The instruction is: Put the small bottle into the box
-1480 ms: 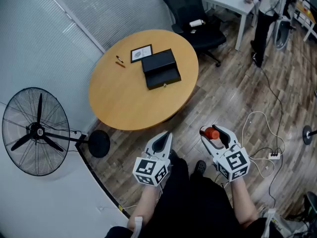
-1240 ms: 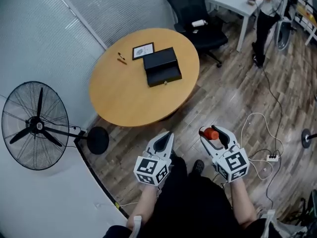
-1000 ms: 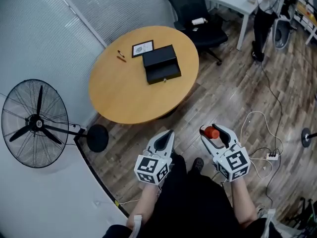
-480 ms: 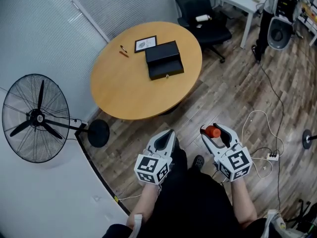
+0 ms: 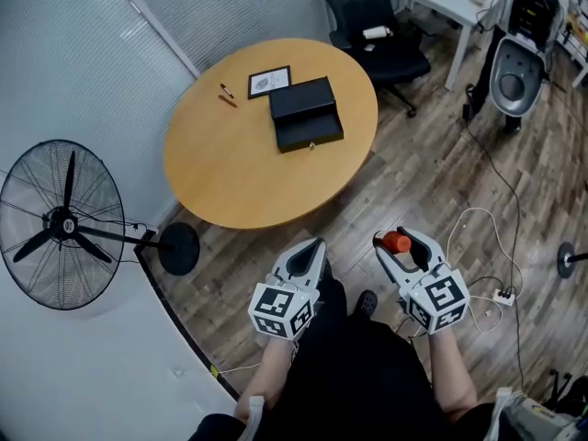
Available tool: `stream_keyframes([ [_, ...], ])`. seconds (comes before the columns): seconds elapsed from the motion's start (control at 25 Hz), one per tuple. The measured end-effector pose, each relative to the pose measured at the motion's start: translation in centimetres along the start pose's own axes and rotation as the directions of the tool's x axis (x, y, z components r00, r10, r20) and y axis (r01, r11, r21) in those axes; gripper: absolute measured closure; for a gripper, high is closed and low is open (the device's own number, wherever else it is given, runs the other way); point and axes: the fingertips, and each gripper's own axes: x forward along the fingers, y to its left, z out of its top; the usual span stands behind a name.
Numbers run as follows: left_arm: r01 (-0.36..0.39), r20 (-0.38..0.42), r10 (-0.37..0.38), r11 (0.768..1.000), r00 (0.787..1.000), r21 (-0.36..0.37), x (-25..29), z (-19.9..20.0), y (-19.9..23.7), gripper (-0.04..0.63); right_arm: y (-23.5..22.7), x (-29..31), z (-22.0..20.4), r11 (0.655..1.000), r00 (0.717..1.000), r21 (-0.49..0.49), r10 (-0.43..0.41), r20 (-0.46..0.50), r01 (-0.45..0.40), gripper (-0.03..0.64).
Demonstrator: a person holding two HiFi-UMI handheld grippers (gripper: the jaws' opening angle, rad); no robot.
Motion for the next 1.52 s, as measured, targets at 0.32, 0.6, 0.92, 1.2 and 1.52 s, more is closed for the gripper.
stream_keyframes([
  [0.32,0.028,0.002,-0.028,1.0,1.0,0.005,2.2,2.3,4.1,0.6,-0.7,4.5,2.2,1.0,1.0,-0.006,-0.015,-0.002,0.015,0.391],
  [0.6,0.067,-0.005,-0.067,0.998,0.998,0.007,5.0,4.6,8.0,0.6,-1.5,8.9,4.6,0.999,0.999,-0.004,-0.036,-0.002,0.036,0.391],
  [0.92,0.124,-0.011,-0.124,0.992,0.992,0.017,7.2,6.3,11.8,0.6,-2.5,12.8,6.1,0.996,0.996,0.002,-0.091,-0.008,0.091,0.391],
  [1.2,0.156,-0.005,-0.156,0.987,0.988,0.023,7.8,7.1,15.1,0.6,-1.9,16.2,7.0,0.993,0.993,0.001,-0.12,-0.007,0.12,0.391],
  [1.52,0.152,0.0,-0.152,0.988,0.988,0.001,7.8,6.7,18.0,0.6,-0.1,19.6,6.6,0.995,0.995,0.007,-0.098,-0.029,0.099,0.391],
])
